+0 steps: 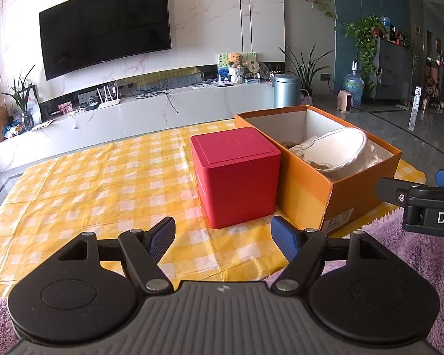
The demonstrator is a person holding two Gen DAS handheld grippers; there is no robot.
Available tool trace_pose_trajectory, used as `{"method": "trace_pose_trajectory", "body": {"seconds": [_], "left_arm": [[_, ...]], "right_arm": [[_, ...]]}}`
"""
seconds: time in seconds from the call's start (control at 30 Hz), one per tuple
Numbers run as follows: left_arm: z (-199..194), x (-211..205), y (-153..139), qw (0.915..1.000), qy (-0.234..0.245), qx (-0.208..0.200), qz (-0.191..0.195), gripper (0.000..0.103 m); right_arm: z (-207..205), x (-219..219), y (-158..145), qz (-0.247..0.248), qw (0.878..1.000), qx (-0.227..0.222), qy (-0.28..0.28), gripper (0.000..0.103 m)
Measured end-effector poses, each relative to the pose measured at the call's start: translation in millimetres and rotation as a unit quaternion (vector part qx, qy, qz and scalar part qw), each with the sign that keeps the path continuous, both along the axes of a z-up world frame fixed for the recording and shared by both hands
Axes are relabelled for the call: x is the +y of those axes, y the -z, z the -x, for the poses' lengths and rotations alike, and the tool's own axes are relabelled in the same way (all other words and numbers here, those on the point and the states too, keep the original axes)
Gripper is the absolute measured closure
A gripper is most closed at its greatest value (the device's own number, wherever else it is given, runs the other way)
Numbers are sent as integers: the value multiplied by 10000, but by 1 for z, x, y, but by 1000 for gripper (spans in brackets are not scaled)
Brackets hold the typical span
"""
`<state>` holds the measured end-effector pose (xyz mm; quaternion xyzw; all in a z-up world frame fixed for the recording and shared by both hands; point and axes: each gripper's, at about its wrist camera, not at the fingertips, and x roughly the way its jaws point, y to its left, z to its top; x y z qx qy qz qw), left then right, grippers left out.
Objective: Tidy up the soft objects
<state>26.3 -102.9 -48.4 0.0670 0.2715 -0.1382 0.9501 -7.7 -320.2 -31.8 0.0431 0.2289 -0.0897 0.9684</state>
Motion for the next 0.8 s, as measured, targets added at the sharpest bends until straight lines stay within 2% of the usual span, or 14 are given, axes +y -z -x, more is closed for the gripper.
{"method": "trace_pose_trajectory", "body": {"seconds": [0.8], "left_arm": [[1,2,1,10000,-12,23,28,16]], "right_arm": [[1,0,-1,74,10000,-6,4,3]]}}
